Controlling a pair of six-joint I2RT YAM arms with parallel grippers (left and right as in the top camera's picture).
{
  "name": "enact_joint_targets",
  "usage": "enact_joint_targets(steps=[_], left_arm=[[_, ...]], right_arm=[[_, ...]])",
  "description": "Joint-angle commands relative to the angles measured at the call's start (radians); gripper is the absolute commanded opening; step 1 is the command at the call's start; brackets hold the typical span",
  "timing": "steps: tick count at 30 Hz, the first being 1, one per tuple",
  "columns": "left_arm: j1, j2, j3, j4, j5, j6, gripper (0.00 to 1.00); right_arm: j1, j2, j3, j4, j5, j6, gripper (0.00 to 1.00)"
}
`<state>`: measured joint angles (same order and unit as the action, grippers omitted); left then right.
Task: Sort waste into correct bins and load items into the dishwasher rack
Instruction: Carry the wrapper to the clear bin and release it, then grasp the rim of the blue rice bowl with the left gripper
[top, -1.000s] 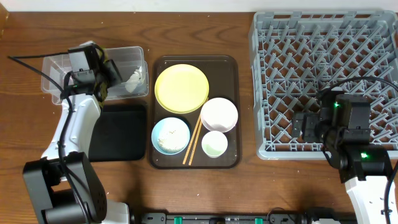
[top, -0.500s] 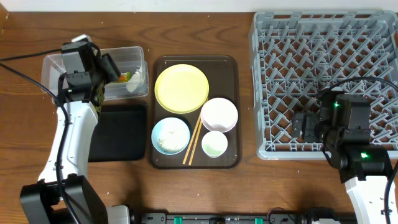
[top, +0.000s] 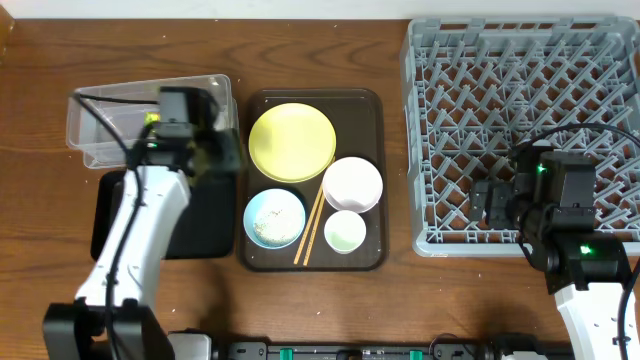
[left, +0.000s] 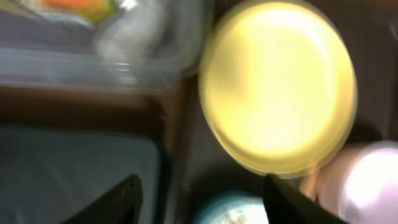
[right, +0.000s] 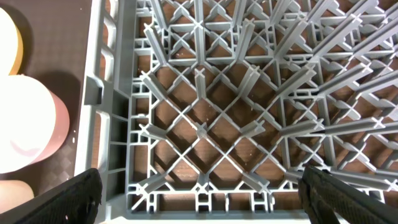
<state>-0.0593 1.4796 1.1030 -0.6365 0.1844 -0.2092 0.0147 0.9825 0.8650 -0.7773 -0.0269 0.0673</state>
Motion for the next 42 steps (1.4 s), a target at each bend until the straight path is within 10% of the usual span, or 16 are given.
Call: enact_joint_targets(steps=[1, 17, 42], left_arm=[[-0.121, -0.023, 0.008, -0.077, 0.014, 0.005, 0.63], [-0.403, 0.185, -0.014, -0.107, -0.069, -0.113, 0.62], [-0.417, 0.262, 0.002, -0.148, -0.013, -0.126, 0.06]], right_arm=[[-0.008, -0.002, 0.021, 0.001, 0.000, 0.006, 0.99], [-0.008, -0.002, 0.021, -0.006, 0.000, 0.006, 0.99], [-0.008, -0.002, 0.021, -0.006, 0.000, 0.006, 0.99]])
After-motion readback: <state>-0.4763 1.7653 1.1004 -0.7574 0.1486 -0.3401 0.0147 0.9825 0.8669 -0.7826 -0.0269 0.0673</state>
